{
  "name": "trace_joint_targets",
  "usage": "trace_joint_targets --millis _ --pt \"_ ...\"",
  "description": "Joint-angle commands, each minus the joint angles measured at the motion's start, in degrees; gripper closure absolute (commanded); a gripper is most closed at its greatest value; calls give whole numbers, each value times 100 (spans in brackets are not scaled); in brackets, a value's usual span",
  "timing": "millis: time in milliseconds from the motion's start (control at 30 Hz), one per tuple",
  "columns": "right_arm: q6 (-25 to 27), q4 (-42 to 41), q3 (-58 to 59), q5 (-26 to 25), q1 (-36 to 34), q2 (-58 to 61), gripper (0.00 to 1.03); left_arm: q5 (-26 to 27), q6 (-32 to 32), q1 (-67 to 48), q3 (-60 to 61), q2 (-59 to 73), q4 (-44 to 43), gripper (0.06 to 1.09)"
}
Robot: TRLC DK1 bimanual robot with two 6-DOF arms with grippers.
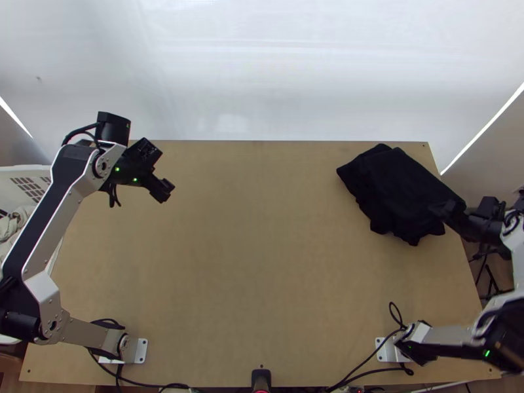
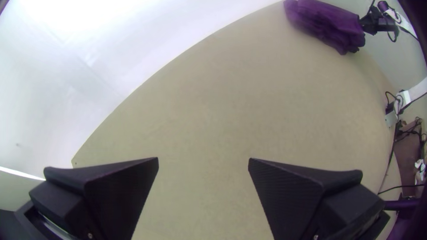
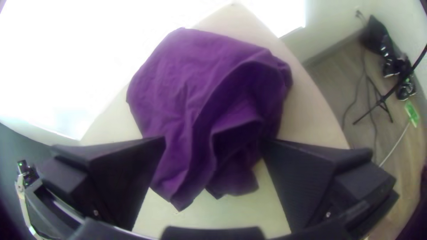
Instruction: Fold the t-shirt
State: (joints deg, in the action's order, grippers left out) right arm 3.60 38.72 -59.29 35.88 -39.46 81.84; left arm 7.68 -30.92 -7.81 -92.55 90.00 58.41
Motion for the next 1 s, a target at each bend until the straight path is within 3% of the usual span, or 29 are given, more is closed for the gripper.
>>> trace_joint_targets --millis 0,167,333,400,500,600,700,967 --pt "71 -295 172 -1558 431 -1399 3 32 -2 52 88 -61 3 10" --pt "133 -1525 84 -2762 1617 -1768 3 40 24 96 141 -123 -5 10" --pt "405 -3476 409 -3394 2751 -1083 3 75 51 113 247 -167 -23 10" --pt "396 -4215 585 -3394 2733 -397 3 67 68 122 264 -184 -40 10" --pt "335 -4303 682 -3394 2452 490 3 75 130 263 264 -263 -58 10" --pt "282 -4443 1156 -3394 2206 745 3 295 200 562 343 -430 -67 10" --pt "282 -5243 1789 -3394 2065 860 3 506 367 948 581 -685 -251 10" --pt "590 -5173 1596 -3394 2048 728 3 506 815 1590 1785 -1898 -2036 10"
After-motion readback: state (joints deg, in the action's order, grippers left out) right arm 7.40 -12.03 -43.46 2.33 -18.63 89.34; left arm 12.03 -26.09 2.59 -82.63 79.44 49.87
